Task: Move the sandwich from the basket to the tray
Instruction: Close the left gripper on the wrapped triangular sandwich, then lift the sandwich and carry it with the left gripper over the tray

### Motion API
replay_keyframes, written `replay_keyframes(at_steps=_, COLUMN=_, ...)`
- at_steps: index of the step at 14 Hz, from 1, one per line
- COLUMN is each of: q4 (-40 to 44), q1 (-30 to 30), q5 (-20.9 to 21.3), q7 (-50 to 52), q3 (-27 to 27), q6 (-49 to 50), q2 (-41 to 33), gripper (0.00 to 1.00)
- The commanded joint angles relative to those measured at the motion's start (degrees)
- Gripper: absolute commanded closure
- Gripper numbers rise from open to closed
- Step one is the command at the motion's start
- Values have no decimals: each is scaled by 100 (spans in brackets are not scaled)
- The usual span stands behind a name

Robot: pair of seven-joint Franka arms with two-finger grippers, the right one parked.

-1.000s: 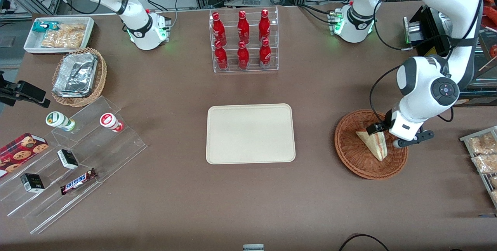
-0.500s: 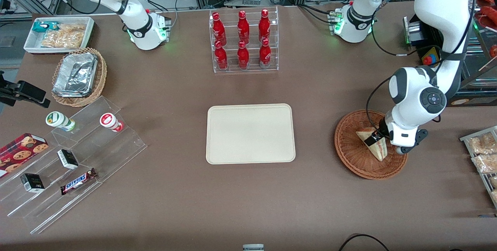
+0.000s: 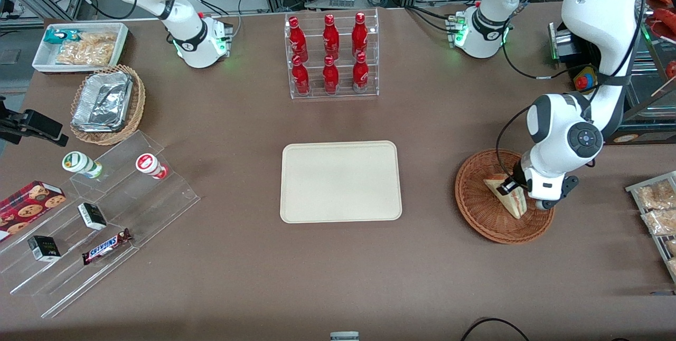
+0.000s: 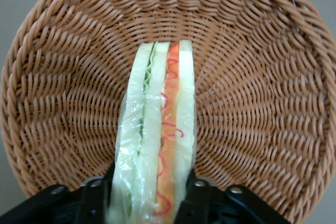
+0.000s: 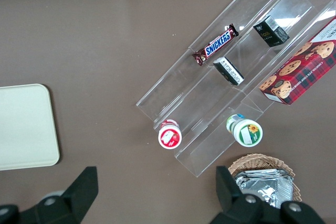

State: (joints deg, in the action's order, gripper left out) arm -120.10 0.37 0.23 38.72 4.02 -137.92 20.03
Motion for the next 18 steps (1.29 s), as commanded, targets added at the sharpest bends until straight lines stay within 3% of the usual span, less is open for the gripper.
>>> replay_keyframes(at_steps=1, q4=223, q1=-64, q5=39, q7=-434, q3=2, q6=624, q2=-262, gripper=93)
replay_keyframes(at_steps=5, q4=1057, q1=-362, q5=91, q7=-1012, q3=82, q6=1554, q2=-201, gripper=89)
replay_keyframes(at_steps=9, q4=2357, q1=-1204, q5=83, q7=-981, q3=99, q6=2628, q2=413, gripper=87)
replay_keyframes(at_steps=18, q4=4300, q1=-3086, q5=39, q7=907, q3=108, q6=2665, q2=1977, gripper=96)
